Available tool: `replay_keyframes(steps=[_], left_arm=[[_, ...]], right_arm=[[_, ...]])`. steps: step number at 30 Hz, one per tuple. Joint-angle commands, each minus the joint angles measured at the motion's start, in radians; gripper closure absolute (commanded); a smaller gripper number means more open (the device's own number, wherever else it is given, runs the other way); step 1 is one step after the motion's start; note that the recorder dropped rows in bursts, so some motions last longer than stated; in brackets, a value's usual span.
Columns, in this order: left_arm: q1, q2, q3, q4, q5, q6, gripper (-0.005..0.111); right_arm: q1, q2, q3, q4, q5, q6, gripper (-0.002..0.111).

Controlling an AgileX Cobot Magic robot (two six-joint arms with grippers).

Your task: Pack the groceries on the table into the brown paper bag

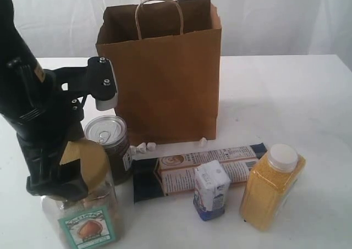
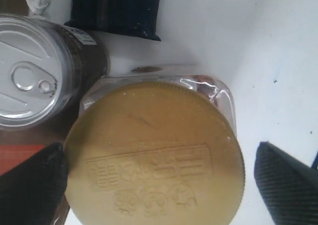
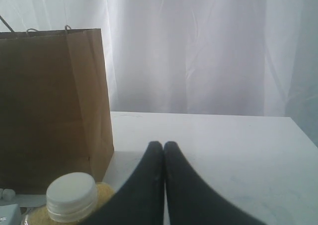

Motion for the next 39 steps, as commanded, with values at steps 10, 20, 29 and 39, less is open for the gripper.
replay_keyframes(steps=[10, 20, 29, 39], left_arm=[[-0.003, 0.017, 0.026, -0.092, 0.111, -0.025, 0.001], [-0.003, 0.012, 0.024, -0.054, 0.113, -0.025, 0.001], [-0.003, -0.027, 0.024, 0.041, 0.108, -0.036, 0.001], [-0.003, -0.040, 0.003, 0.056, 0.108, -0.055, 0.001]], right_arm=[[-0.009, -0.006, 0.005, -0.006, -0.004, -0.001, 0.108], [-0.009, -0.006, 0.005, -0.006, -0.004, -0.001, 0.108], [-0.009, -0.006, 0.005, -0.006, -0.004, -0.001, 0.108], [-0.009, -0.006, 0.005, -0.006, -0.004, -0.001, 0.108]])
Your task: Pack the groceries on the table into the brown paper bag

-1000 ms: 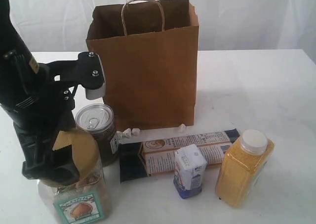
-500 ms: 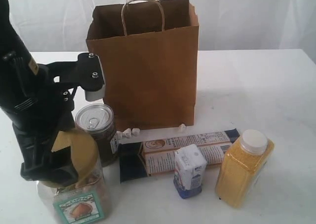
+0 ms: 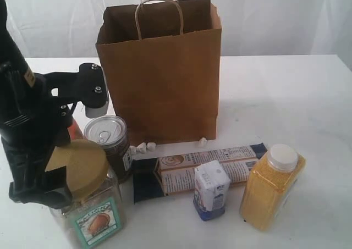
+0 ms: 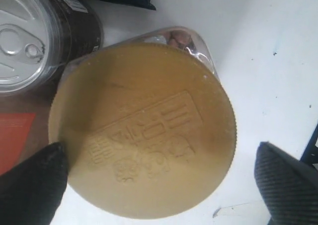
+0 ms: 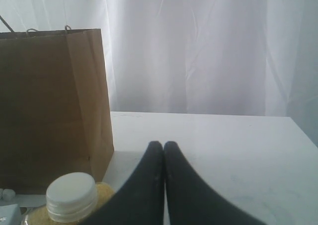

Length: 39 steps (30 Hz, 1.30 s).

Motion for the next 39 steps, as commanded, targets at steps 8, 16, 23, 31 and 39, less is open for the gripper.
replay_keyframes(steps=[8, 16, 23, 31, 39], left_arm=[[-0.002, -0.024, -0.075, 0.025, 0.058, -0.036, 0.001], [-0.002, -0.015, -0.059, 0.029, 0.053, -0.061, 0.001], [-0.002, 0.014, -0.052, -0.010, 0.050, -0.065, 0.001], [-0.002, 0.014, -0.052, -0.021, 0.066, -0.065, 0.001], [-0.002, 0.014, -0.052, -0.018, 0.059, -0.065, 0.001]], right_arm=[[-0.009, -0.006, 0.005, -0.006, -0.004, -0.001, 0.108], [-0.009, -0.006, 0.005, -0.006, -0.004, -0.001, 0.108], [-0.009, -0.006, 0.005, -0.006, -0.004, -0.001, 0.108], [-0.009, -0.006, 0.005, -0.006, -0.004, -0.001, 0.108], [-0.009, -0.006, 0.005, -0.006, -0.004, -0.001, 0.108]])
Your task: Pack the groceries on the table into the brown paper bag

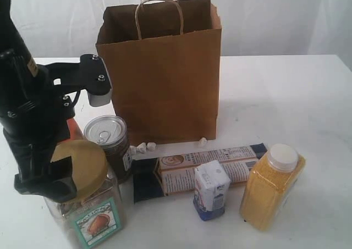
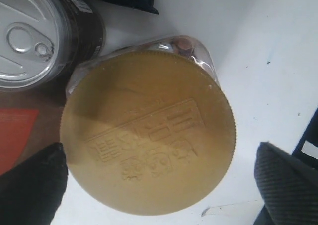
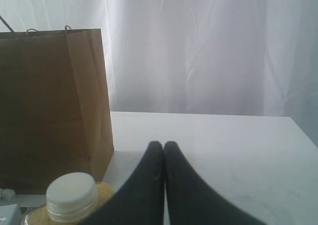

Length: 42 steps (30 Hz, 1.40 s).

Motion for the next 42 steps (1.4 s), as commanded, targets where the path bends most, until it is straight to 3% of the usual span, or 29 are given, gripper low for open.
replay_keyframes(steps=[1, 34, 42], left_arm=[[-0.002, -0.005, 0.006, -0.018, 0.016, -0.009, 0.001], [-0.002, 0.020, 0.006, -0.027, 0.012, -0.029, 0.001], [-0.002, -0.040, 0.006, 0.019, 0.019, -0.135, 0.001]], right_arm=[[-0.009, -0.006, 0.005, -0.006, -0.004, -0.001, 0.108], [-0.009, -0.006, 0.005, -0.006, -0.004, -0.001, 0.108], [-0.009, -0.006, 0.005, -0.006, -0.004, -0.001, 0.108]])
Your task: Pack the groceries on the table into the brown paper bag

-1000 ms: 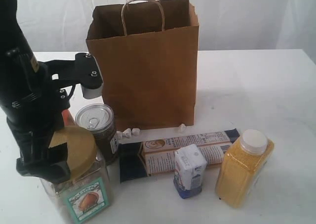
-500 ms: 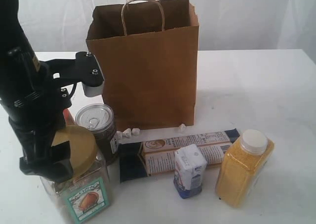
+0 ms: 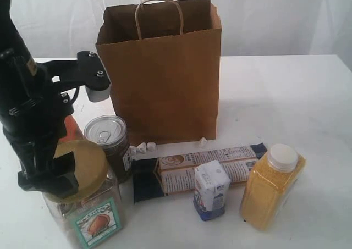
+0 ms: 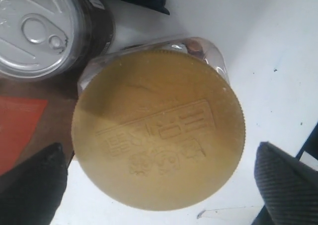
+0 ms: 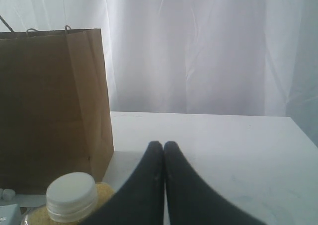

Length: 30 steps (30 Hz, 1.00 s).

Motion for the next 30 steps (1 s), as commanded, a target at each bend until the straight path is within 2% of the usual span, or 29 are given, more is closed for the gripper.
replay_keyframes(steps=[1, 8, 22, 30], left_arm=[[-0.002, -0.039, 0.006, 0.007, 0.031, -0.069, 0.001], [-0.002, -0.043, 0.006, 0.005, 0.058, -0.120, 0.002], [-0.002, -0.037, 0.006, -0.012, -0.071, -0.155, 0.002], [-0.002, -0.004, 0.006, -0.012, -0.080, -0.168, 0.002]], right_arm=[[-0.009, -0.006, 0.005, -0.006, -0.004, -0.001, 0.108], [-0.009, -0.006, 0.005, -0.006, -0.004, -0.001, 0.108], [-0.009, -0.006, 0.005, -0.006, -0.004, -0.001, 0.108], [-0.009, -0.006, 0.005, -0.006, -0.004, -0.001, 0.108]])
